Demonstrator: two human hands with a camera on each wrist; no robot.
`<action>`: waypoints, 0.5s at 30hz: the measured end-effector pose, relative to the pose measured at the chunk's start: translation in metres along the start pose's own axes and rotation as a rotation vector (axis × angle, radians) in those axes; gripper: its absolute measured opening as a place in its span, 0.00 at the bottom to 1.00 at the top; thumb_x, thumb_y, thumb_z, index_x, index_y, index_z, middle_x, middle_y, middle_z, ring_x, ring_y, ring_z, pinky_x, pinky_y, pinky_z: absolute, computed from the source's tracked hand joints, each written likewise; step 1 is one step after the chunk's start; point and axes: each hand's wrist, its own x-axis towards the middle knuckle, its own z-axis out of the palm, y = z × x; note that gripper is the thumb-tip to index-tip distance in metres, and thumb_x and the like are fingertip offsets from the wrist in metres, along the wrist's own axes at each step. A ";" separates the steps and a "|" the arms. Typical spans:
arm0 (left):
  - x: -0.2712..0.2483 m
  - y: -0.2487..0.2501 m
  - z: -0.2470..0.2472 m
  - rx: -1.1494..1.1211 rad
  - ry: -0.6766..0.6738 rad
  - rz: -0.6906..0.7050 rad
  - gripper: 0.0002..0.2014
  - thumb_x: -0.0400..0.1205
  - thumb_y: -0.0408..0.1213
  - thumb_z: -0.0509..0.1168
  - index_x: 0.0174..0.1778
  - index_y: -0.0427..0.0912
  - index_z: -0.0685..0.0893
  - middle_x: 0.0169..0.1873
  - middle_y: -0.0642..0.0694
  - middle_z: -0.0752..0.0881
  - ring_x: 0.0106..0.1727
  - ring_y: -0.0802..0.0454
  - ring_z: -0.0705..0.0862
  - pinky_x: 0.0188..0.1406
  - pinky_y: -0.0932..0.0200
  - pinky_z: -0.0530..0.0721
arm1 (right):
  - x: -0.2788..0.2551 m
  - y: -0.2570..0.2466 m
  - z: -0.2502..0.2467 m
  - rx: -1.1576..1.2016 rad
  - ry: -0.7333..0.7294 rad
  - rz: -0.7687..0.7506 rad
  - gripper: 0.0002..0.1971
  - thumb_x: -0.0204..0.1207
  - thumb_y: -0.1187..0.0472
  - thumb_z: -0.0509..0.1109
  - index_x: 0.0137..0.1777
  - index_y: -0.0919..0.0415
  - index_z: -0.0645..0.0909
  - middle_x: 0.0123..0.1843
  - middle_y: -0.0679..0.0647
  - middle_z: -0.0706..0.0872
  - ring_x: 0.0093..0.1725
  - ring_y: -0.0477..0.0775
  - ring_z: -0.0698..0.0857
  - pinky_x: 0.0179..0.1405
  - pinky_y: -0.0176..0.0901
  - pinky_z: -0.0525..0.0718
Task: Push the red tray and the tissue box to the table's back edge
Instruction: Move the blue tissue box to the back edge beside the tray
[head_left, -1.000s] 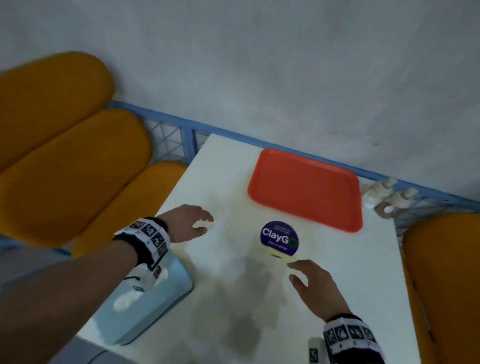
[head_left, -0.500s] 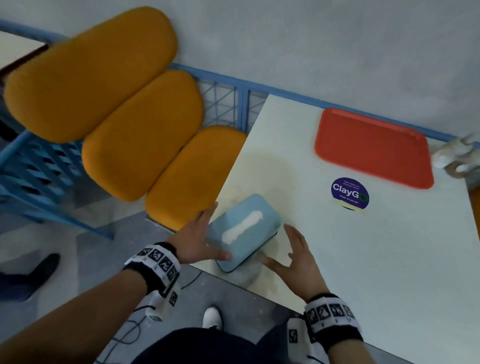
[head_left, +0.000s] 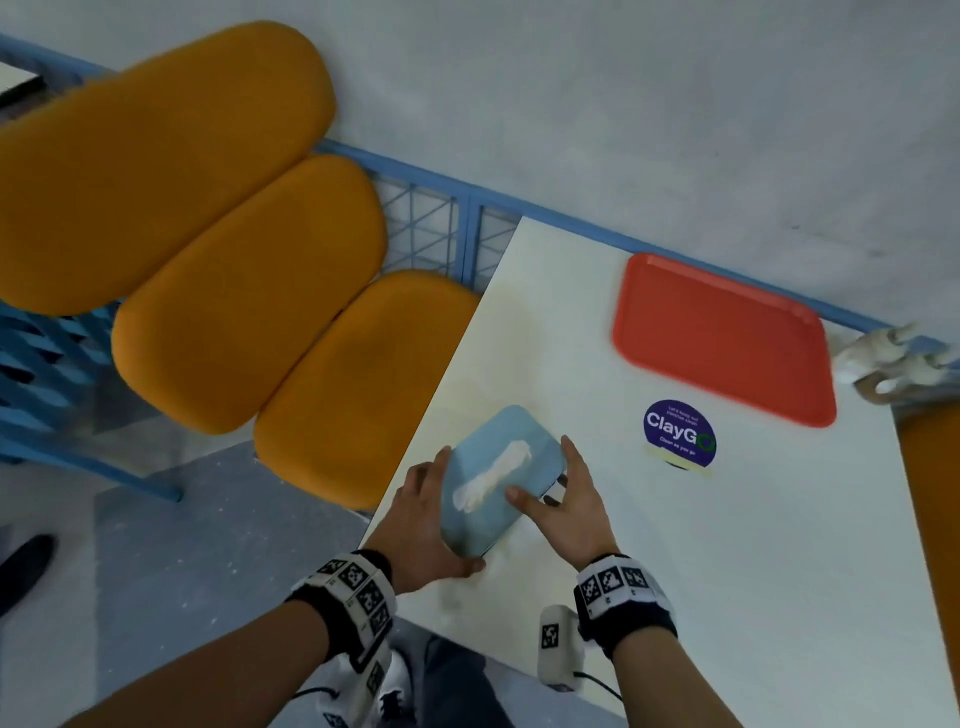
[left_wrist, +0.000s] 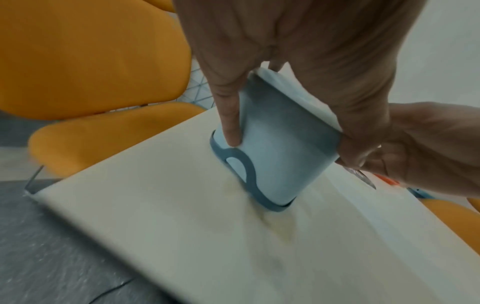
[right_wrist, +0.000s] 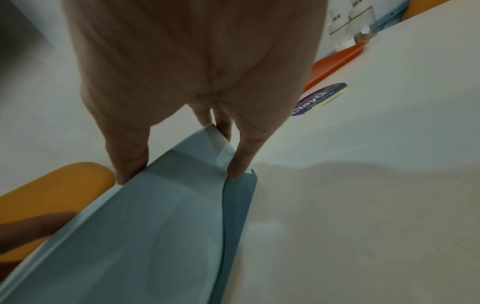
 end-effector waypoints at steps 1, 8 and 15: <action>0.015 0.008 -0.005 0.019 0.000 0.002 0.70 0.54 0.59 0.84 0.83 0.53 0.42 0.71 0.47 0.63 0.71 0.46 0.69 0.69 0.46 0.77 | 0.014 -0.005 -0.006 -0.012 0.007 -0.003 0.56 0.59 0.38 0.82 0.82 0.46 0.52 0.82 0.48 0.66 0.77 0.52 0.70 0.70 0.57 0.79; 0.138 0.058 -0.048 0.172 -0.002 -0.056 0.69 0.54 0.60 0.84 0.82 0.54 0.42 0.75 0.45 0.65 0.73 0.42 0.69 0.71 0.38 0.77 | 0.140 -0.044 -0.055 -0.083 0.032 -0.016 0.53 0.64 0.39 0.80 0.83 0.49 0.52 0.82 0.51 0.66 0.76 0.55 0.72 0.74 0.62 0.73; 0.259 0.080 -0.070 0.136 0.003 -0.097 0.71 0.52 0.55 0.87 0.82 0.58 0.43 0.76 0.46 0.63 0.72 0.41 0.70 0.68 0.35 0.81 | 0.261 -0.069 -0.089 -0.097 0.008 -0.036 0.52 0.65 0.41 0.79 0.83 0.51 0.53 0.80 0.54 0.67 0.74 0.56 0.74 0.73 0.61 0.75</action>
